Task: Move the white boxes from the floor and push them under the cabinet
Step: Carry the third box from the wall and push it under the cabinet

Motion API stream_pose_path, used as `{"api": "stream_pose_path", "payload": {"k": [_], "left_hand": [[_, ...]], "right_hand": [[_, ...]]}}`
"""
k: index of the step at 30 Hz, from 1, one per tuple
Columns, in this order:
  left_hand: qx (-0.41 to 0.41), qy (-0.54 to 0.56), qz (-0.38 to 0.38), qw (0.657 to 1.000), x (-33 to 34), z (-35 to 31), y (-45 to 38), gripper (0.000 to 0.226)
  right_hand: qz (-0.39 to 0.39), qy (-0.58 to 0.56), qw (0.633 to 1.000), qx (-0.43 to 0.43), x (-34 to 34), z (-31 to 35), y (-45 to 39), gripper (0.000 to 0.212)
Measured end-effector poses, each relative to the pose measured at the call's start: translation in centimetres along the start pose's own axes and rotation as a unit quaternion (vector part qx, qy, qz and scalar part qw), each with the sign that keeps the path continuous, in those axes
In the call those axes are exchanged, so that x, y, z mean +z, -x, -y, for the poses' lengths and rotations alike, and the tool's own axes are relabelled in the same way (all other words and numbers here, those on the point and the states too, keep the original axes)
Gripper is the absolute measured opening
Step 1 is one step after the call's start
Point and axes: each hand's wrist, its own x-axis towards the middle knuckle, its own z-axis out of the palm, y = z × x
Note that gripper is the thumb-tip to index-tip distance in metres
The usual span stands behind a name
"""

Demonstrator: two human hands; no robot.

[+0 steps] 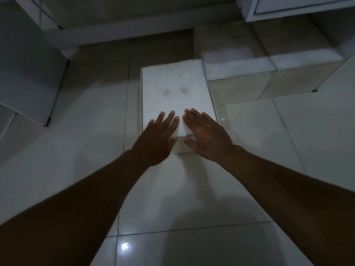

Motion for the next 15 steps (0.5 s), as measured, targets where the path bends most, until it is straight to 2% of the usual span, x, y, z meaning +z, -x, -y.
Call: {"api": "stream_pose_path", "payload": {"k": [3, 5, 10, 15], "left_hand": [[-0.076, 0.008, 0.001, 0.997, 0.6, -1.8, -1.0, 0.061], [-0.097, 0.013, 0.013, 0.995, 0.6, -2.4, -1.8, 0.063], [-0.119, 0.038, 0.019, 0.992, 0.3, -2.6, -2.8, 0.063], [-0.128, 0.045, -0.037, 0.99, 1.3, -1.5, -4.7, 0.063]], "right_hand": [[-0.018, -0.013, 0.999, 0.026, 0.4, 0.1, -0.7, 0.062], [-0.028, -0.026, 0.999, 0.033, 0.5, 0.2, -0.9, 0.06], [-0.041, -0.042, 0.998, 0.02, 0.1, -0.9, -1.3, 0.057], [-0.074, -0.06, 0.995, 0.022, 0.4, -2.0, -2.4, 0.052]]}}
